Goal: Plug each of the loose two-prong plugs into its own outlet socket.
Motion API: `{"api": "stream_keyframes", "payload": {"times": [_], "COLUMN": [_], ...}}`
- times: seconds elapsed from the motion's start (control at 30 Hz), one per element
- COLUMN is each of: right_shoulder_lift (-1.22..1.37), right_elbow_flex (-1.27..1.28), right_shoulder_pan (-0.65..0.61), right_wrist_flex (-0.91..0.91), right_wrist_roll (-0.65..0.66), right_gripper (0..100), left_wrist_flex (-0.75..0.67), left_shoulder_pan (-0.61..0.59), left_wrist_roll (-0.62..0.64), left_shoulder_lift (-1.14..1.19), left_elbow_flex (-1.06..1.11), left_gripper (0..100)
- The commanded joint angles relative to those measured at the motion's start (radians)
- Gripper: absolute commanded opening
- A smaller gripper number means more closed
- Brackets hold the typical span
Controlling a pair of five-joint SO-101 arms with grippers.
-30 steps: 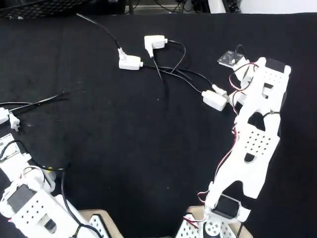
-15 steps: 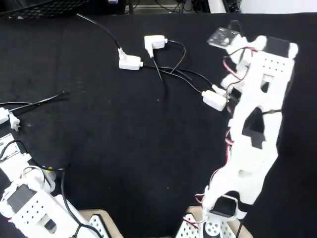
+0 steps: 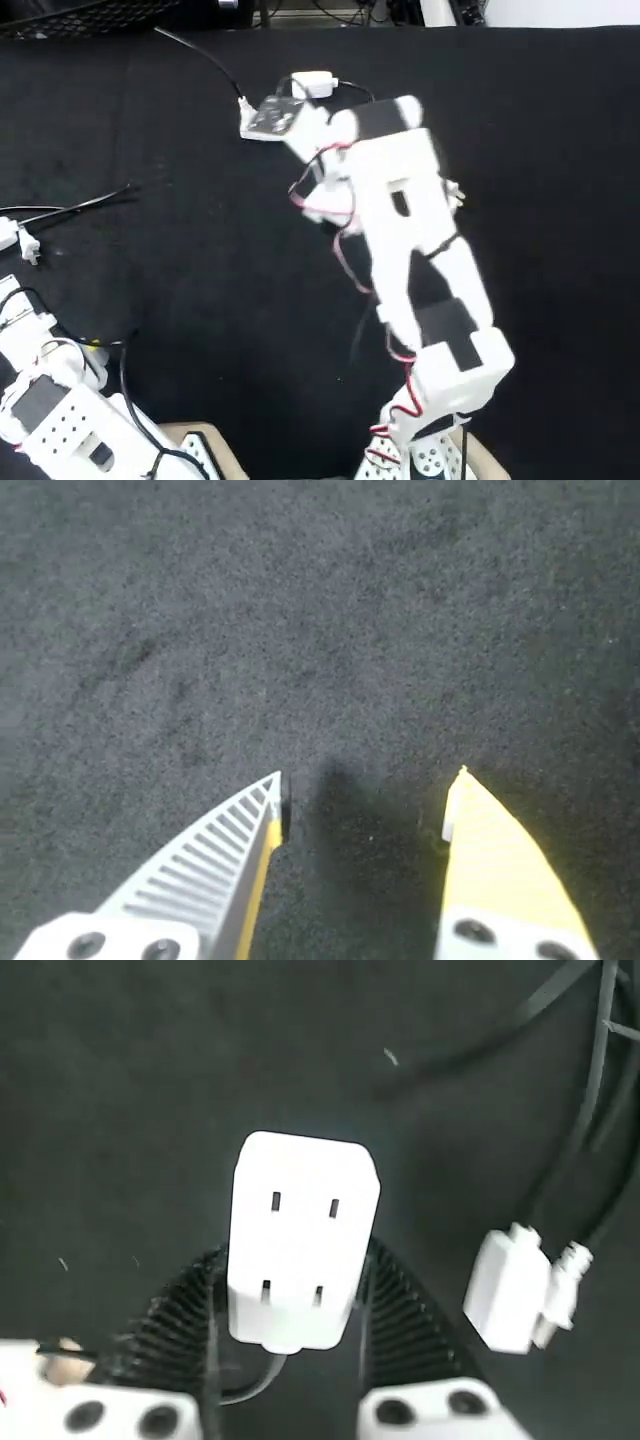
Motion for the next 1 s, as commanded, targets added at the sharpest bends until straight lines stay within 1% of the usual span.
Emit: {"api": "stream_keyframes", "payload": {"times": [0.0,0.07,0.13,0.27,0.33,0.4,0.5,0.6,0.7,0.8,0.97], "right_shoulder_lift": [-0.058,-0.065,-0.065,-0.058,-0.056,-0.056,-0.056,-0.041,0.013,0.039,0.038], "right_elbow_flex": [0.134,0.229,0.308,0.414,0.450,0.484,0.536,0.599,0.650,0.634,0.656], "right_shoulder_pan": [-0.101,-0.144,-0.193,-0.290,-0.324,-0.333,-0.328,-0.321,-0.322,-0.324,-0.325], "right_wrist_flex": [-0.117,-0.195,-0.273,-0.431,-0.499,-0.557,-0.631,-0.671,-0.701,-0.683,-0.712], "right_wrist_roll": [-0.107,-0.127,-0.157,-0.210,-0.229,-0.249,-0.316,-0.345,-0.334,-0.319,-0.324], "right_gripper": [1.2,1.2,1.2,1.2,1.2,1.2,2.5,8.4,16.0,21.4,24.2], "left_wrist_flex": [0.006,0.008,0.008,0.003,0.000,-0.003,-0.028,-0.029,-0.029,-0.029,-0.029], "left_shoulder_pan": [-0.015,-0.027,-0.099,-0.341,-0.426,-0.475,-0.495,-0.493,-0.492,-0.493,-0.493], "left_wrist_roll": [-0.008,-0.009,-0.026,-0.198,-0.287,-0.350,-0.377,-0.379,-0.379,-0.387,-0.387], "left_shoulder_lift": [-0.008,-0.008,-0.008,-0.008,-0.006,-0.006,-0.006,-0.006,-0.006,-0.006,-0.006], "left_elbow_flex": [-0.019,-0.019,-0.028,-0.021,0.001,0.027,0.051,0.059,0.068,0.068,0.064], "left_gripper": [26,26,26,26,26,26,26,26,26,26,26]}}
